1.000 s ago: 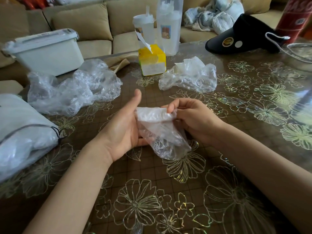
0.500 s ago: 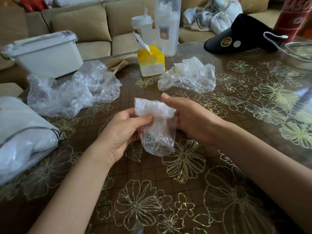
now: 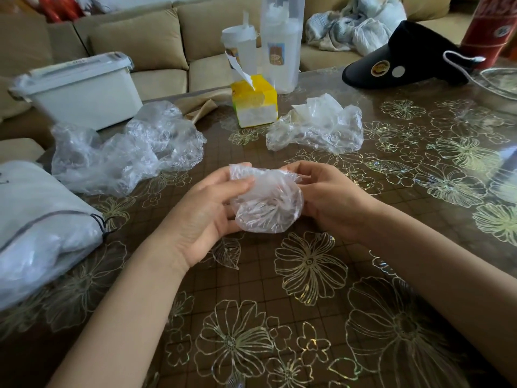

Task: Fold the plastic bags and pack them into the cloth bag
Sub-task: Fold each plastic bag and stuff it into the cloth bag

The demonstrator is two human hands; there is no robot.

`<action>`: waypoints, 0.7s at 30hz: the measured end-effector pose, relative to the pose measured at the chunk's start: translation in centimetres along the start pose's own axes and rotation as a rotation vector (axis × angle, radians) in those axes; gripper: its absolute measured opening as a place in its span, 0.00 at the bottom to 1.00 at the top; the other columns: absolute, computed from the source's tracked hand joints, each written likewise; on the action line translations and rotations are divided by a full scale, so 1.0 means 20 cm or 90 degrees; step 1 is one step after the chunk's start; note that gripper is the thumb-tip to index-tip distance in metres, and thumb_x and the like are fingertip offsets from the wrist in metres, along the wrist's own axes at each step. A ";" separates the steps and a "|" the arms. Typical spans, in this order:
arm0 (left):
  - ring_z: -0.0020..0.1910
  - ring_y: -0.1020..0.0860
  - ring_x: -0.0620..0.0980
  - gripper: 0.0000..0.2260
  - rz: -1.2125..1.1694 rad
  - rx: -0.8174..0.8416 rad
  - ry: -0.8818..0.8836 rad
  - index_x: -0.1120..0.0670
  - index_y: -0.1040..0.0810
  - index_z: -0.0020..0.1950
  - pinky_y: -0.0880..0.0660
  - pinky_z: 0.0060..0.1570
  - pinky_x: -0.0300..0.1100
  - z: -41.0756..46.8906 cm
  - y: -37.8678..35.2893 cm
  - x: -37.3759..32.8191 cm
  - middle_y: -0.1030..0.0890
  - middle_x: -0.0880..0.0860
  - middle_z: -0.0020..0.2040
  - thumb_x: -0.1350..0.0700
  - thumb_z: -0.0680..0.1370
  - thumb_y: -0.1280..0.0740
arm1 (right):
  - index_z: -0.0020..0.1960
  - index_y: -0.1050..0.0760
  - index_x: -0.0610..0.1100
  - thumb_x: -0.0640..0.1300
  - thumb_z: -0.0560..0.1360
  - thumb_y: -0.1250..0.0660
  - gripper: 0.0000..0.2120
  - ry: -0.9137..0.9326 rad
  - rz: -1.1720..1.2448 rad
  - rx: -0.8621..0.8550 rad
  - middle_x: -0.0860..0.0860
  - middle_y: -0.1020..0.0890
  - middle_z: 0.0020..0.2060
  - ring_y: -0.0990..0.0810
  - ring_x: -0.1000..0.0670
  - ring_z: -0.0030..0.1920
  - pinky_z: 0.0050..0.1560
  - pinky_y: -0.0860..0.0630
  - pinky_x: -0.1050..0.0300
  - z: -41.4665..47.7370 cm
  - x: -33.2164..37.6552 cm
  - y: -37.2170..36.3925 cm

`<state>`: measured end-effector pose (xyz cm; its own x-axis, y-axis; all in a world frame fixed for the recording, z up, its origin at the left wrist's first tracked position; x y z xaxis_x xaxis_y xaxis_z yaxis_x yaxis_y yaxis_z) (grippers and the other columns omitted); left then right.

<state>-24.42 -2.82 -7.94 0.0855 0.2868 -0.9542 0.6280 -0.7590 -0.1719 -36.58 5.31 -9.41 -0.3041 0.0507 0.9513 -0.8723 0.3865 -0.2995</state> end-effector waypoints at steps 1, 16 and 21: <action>0.42 0.20 0.50 0.14 0.042 -0.020 -0.020 0.55 0.22 0.55 0.21 0.42 0.45 0.00 0.00 0.00 0.17 0.56 0.50 0.59 0.71 0.31 | 0.44 0.26 0.39 0.27 0.73 0.37 0.08 0.002 -0.003 0.004 0.43 0.22 0.40 0.22 0.48 0.35 0.32 0.21 0.61 0.00 0.00 0.00; 0.36 0.20 0.52 0.23 -0.167 -0.027 0.065 0.61 0.23 0.55 0.20 0.37 0.43 0.00 0.00 0.02 0.19 0.58 0.42 0.43 0.79 0.44 | 0.34 0.24 0.42 0.28 0.74 0.37 0.14 0.099 -0.104 -0.062 0.43 0.22 0.35 0.23 0.52 0.30 0.31 0.24 0.61 0.00 0.02 0.02; 0.43 0.19 0.54 0.26 -0.088 0.084 0.120 0.58 0.21 0.58 0.20 0.44 0.47 -0.01 -0.03 0.03 0.17 0.60 0.50 0.39 0.73 0.40 | 0.28 0.26 0.45 0.20 0.70 0.40 0.23 0.231 -0.207 -0.077 0.48 0.19 0.41 0.20 0.51 0.43 0.43 0.22 0.58 -0.01 0.07 0.00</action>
<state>-24.64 -2.10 -8.38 0.1554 0.4874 -0.8592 0.5392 -0.7707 -0.3397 -36.96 5.55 -8.17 0.1476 0.2184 0.9646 -0.8429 0.5380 0.0072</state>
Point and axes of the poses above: each hand's wrist, its own z-axis towards the middle knuckle, its own y-axis out of the back of the hand, x = y × z, the point moved 5 cm from there along z, towards the middle knuckle
